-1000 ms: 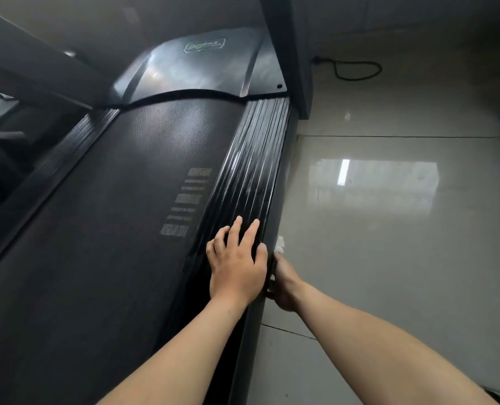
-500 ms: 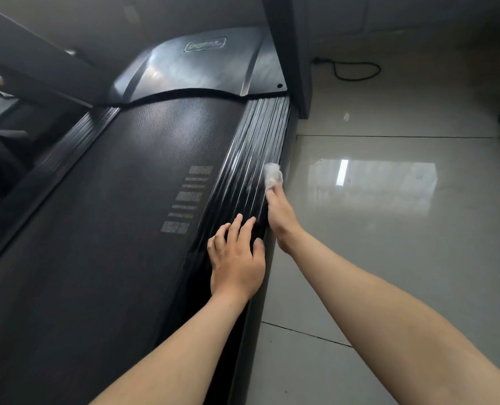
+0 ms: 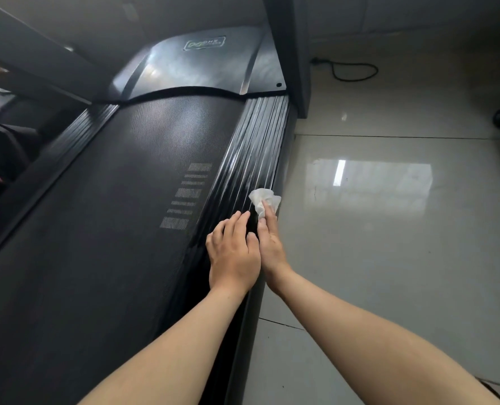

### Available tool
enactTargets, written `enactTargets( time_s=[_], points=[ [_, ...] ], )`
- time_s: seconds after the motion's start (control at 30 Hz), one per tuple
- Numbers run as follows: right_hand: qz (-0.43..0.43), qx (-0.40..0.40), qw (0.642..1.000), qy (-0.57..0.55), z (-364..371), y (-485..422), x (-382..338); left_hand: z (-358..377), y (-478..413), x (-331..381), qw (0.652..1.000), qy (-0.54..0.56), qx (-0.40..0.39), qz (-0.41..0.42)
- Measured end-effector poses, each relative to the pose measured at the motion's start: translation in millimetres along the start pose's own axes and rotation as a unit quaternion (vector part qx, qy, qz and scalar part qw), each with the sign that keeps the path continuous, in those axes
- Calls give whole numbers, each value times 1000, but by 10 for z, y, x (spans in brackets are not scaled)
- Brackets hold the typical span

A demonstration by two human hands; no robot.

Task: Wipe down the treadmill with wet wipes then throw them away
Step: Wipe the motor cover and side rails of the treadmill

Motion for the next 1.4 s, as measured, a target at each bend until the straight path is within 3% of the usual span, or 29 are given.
enactTargets(
  time_s=[0.13,0.33,0.43,0.5,0.63,0.77,0.9,1.03,1.1,1.17,1.3,1.37,1.4],
  points=[
    [107,19,992,-68,-24,82,41,-2,-3,-10,1000,3,-3,4],
    [258,-20,966,-8,-219,327,560,-28,2,-31,1000,23,5,19],
    [366,-43,930,-13,-283,544,640,-41,6,-48,999,36,2,20],
    [389,-42,920,-22,-284,623,558,-55,9,-50,999,45,1,20],
    [304,-9,951,-55,-193,563,310,-105,95,-46,997,63,-21,37],
    [200,-1,977,-77,-73,471,70,-198,453,-207,1000,-1,1,28],
    [117,62,989,69,-172,532,235,-264,671,-297,1000,-16,-2,17],
    [236,131,961,57,-231,817,521,-251,599,-288,1000,-21,-8,17],
    [295,145,944,-17,-203,857,574,-265,604,-298,1000,-11,-7,16],
    [291,171,936,-103,-155,773,480,-274,603,-304,1000,3,-3,16],
    [178,172,952,-182,-80,349,-21,-274,606,-310,999,28,16,3],
    [92,143,980,-101,-76,176,-362,-274,600,-315,999,34,17,-5],
    [36,124,992,10,-68,132,-470,-273,594,-320,999,33,16,-5]
  ],
)
Point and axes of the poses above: each hand's wrist, its own y-axis away from the middle knuckle, its own z-axis out of the palm, x = y × z, the point moved 2 cm from there along -y, towards the middle knuckle, and after that the axes turned 6 degrees about x, right-handed, at the moved point
